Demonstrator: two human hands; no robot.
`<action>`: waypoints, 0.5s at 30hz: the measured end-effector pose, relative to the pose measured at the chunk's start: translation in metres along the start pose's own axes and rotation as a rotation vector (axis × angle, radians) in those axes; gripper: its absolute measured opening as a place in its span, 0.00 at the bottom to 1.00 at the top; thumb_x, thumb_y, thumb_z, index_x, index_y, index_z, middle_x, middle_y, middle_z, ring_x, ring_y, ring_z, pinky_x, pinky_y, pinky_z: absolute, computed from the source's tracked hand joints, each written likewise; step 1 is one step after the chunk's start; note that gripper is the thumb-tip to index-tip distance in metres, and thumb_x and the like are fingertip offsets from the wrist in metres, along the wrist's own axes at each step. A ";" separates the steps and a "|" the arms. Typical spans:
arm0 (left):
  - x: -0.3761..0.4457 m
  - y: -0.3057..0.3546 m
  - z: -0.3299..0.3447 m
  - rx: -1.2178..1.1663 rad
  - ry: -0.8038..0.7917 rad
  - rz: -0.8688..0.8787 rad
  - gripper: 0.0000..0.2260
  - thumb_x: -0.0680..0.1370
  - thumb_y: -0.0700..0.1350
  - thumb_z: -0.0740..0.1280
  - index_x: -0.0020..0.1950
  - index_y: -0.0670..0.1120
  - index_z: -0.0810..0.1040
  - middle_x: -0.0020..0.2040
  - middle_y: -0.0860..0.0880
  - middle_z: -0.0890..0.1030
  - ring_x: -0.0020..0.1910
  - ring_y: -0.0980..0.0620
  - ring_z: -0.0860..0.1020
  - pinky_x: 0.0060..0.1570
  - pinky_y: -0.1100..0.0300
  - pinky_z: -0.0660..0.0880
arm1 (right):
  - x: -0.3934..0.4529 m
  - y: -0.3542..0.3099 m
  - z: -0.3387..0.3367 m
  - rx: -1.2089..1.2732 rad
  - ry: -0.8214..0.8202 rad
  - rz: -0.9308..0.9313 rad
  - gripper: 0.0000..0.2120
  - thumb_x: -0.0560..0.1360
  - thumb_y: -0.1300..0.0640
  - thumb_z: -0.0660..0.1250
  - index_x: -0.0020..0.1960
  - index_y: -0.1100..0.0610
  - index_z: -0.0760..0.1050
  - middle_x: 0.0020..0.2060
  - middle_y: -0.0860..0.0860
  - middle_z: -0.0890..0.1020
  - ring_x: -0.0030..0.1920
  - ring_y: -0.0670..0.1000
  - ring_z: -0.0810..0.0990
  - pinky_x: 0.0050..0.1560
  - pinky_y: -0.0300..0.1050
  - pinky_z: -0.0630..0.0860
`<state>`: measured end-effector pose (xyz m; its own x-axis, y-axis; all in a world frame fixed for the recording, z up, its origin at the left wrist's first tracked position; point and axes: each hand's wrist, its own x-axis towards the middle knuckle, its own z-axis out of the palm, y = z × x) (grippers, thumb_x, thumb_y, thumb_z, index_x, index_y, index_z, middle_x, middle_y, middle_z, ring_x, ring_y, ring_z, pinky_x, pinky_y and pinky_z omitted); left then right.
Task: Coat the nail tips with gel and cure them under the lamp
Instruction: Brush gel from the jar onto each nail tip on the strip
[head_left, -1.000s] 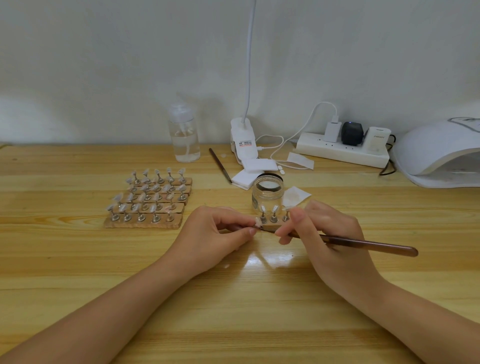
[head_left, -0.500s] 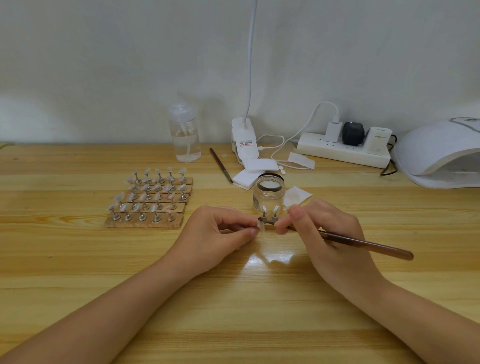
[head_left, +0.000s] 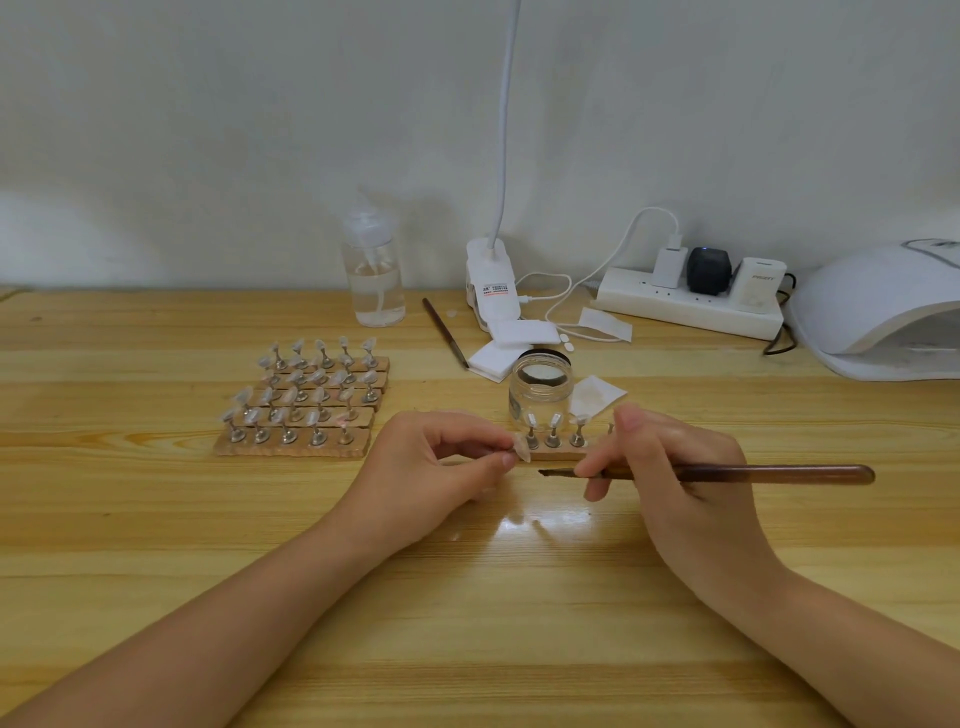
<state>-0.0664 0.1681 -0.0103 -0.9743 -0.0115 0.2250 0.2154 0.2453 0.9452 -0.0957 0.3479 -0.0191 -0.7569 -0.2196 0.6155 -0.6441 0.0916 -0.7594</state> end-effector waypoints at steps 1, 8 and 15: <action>0.000 0.001 0.000 -0.005 -0.005 0.014 0.12 0.69 0.34 0.71 0.36 0.52 0.84 0.39 0.55 0.83 0.38 0.59 0.80 0.31 0.66 0.75 | 0.000 0.000 -0.001 0.017 0.020 0.003 0.21 0.74 0.47 0.56 0.31 0.55 0.79 0.27 0.52 0.80 0.30 0.44 0.78 0.37 0.33 0.72; -0.002 0.001 0.000 -0.024 0.005 0.008 0.03 0.67 0.41 0.73 0.36 0.49 0.82 0.37 0.53 0.83 0.38 0.59 0.80 0.34 0.67 0.76 | 0.002 -0.001 -0.001 -0.049 0.035 -0.053 0.17 0.75 0.49 0.54 0.35 0.51 0.78 0.29 0.49 0.80 0.36 0.44 0.80 0.41 0.37 0.74; 0.000 -0.002 0.000 0.001 0.010 -0.002 0.08 0.68 0.37 0.73 0.37 0.51 0.83 0.34 0.55 0.83 0.35 0.62 0.79 0.33 0.67 0.76 | 0.003 -0.002 0.000 -0.235 -0.013 -0.208 0.14 0.77 0.53 0.56 0.38 0.51 0.78 0.32 0.44 0.80 0.36 0.46 0.78 0.39 0.42 0.72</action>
<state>-0.0666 0.1679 -0.0119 -0.9740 -0.0220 0.2255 0.2133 0.2461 0.9455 -0.0970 0.3467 -0.0157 -0.6058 -0.2696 0.7486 -0.7940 0.2651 -0.5471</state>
